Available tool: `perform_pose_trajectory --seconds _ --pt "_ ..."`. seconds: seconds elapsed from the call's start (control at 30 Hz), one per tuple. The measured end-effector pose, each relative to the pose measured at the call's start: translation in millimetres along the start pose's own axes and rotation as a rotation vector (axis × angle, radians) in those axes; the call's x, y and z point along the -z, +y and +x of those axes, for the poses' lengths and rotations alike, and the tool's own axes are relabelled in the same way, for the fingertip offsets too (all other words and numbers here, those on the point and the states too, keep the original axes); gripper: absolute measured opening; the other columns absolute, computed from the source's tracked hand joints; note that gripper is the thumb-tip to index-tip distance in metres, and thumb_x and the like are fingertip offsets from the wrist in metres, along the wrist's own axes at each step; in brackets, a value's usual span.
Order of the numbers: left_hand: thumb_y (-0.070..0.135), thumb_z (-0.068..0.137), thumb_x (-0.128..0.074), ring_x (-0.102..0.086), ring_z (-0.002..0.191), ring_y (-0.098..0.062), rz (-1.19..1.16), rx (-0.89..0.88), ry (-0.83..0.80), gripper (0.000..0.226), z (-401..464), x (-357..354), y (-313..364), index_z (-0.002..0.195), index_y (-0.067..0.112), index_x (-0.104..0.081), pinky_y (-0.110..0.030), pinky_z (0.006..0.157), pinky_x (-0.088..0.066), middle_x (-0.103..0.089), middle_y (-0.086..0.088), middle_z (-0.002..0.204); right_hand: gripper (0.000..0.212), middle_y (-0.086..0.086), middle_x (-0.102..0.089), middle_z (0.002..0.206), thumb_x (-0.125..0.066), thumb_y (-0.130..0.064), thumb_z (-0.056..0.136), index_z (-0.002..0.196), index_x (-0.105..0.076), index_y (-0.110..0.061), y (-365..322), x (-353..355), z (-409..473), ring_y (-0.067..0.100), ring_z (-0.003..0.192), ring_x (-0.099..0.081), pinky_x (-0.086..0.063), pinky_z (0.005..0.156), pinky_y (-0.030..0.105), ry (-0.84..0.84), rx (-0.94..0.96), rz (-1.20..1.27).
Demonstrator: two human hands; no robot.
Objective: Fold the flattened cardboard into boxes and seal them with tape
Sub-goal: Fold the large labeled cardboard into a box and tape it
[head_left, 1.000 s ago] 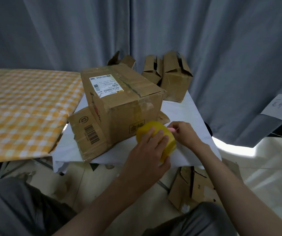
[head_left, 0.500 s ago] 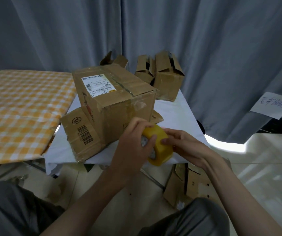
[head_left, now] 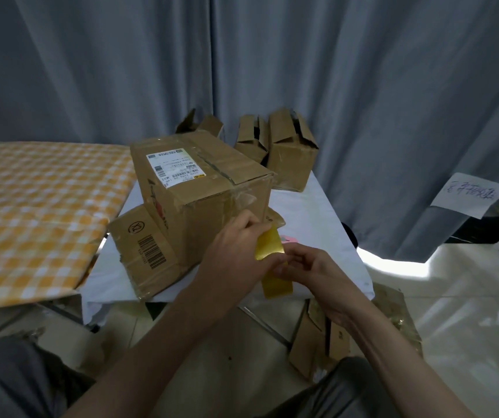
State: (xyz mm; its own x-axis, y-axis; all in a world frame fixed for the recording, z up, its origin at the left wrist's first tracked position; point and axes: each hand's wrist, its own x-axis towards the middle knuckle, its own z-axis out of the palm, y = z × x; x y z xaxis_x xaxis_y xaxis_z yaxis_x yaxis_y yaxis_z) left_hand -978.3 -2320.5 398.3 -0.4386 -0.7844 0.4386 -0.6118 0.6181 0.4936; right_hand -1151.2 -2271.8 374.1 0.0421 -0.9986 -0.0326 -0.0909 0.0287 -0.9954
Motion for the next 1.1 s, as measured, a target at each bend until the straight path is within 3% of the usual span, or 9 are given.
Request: perform_pose_trajectory --seconds 0.17,0.3,0.43,0.5,0.6,0.77,0.93,1.03,1.1 --pt "0.061 0.077 -0.053 -0.054 0.092 -0.015 0.051 -0.067 0.104 0.061 0 3 -2 0.113 0.016 -0.070 -0.027 0.070 -0.045 -0.057 0.002 0.100 0.026 0.017 -0.072 0.102 -0.069 0.002 0.087 0.111 -0.070 -0.008 -7 -9 4 0.033 0.100 -0.066 -0.056 0.091 0.036 0.069 0.068 -0.117" --pt "0.058 0.081 -0.050 -0.053 0.091 -0.013 0.084 -0.091 0.141 0.055 -4 3 -1 0.111 0.017 -0.071 -0.023 0.071 -0.040 -0.058 0.003 0.100 0.021 0.015 -0.073 0.096 -0.067 0.001 0.089 0.106 -0.071 -0.010 -12 -17 3 0.027 0.092 -0.068 -0.058 0.081 0.026 0.103 0.102 -0.142" --pt "0.022 0.086 -0.069 -0.050 0.091 -0.006 -0.033 -0.037 0.182 0.027 0 8 -4 0.112 0.017 -0.068 -0.022 0.075 -0.044 -0.057 0.004 0.105 0.016 0.017 -0.070 0.093 -0.073 -0.008 0.086 0.101 -0.071 -0.013 -15 -19 3 0.029 0.087 -0.065 -0.058 0.081 0.031 0.132 0.084 -0.160" --pt "0.002 0.083 -0.067 -0.049 0.088 0.000 -0.078 0.002 0.192 0.032 5 13 -5 0.110 0.019 -0.066 -0.013 0.075 -0.040 -0.056 0.008 0.105 0.018 0.023 -0.067 0.094 -0.075 -0.008 0.084 0.102 -0.070 -0.008 -15 -18 3 0.030 0.083 -0.063 -0.056 0.081 0.035 0.140 0.085 -0.179" --pt "-0.012 0.077 -0.055 -0.052 0.082 -0.002 -0.114 0.030 0.198 0.043 15 20 -10 0.101 0.022 -0.064 -0.022 0.072 -0.049 -0.053 0.011 0.097 0.018 0.023 -0.067 0.095 -0.076 -0.009 0.083 0.099 -0.070 -0.010 -14 -19 3 0.018 0.079 -0.062 -0.057 0.078 0.031 0.144 0.104 -0.224" --pt "-0.013 0.074 -0.054 -0.054 0.079 -0.003 -0.115 0.113 0.108 0.050 24 24 -15 0.097 0.031 -0.055 -0.025 0.069 -0.049 -0.052 0.012 0.091 0.029 0.020 -0.065 0.096 -0.080 -0.014 0.081 0.107 -0.070 -0.017 -3 -16 7 0.032 0.091 -0.062 -0.057 0.082 0.036 0.172 0.119 -0.349" --pt "-0.008 0.079 -0.057 -0.050 0.087 -0.009 -0.059 0.151 -0.012 0.044 16 15 -3 0.097 0.030 -0.044 -0.025 0.074 -0.041 -0.046 0.010 0.100 0.029 0.009 -0.061 0.091 -0.080 -0.017 0.081 0.107 -0.066 -0.020 1 -20 6 0.019 0.084 -0.057 -0.051 0.077 0.024 0.252 0.126 -0.476" --pt "-0.008 0.076 -0.057 -0.051 0.086 -0.012 -0.035 0.125 0.000 0.040 13 8 8 0.099 0.023 -0.045 -0.019 0.066 -0.036 -0.049 0.006 0.098 0.022 0.004 -0.056 0.076 -0.080 -0.014 0.080 0.097 -0.067 -0.010 1 -28 7 0.014 0.071 -0.049 -0.044 0.067 0.030 0.354 0.207 -0.568" --pt "-0.007 0.075 -0.059 -0.053 0.086 -0.011 -0.063 0.144 0.013 0.038 12 5 10 0.097 0.021 -0.047 -0.017 0.064 -0.034 -0.053 0.006 0.096 0.024 -0.005 -0.054 0.076 -0.080 -0.016 0.080 0.099 -0.066 -0.012 3 -28 8 0.010 0.071 -0.049 -0.043 0.065 0.028 0.405 0.215 -0.588"
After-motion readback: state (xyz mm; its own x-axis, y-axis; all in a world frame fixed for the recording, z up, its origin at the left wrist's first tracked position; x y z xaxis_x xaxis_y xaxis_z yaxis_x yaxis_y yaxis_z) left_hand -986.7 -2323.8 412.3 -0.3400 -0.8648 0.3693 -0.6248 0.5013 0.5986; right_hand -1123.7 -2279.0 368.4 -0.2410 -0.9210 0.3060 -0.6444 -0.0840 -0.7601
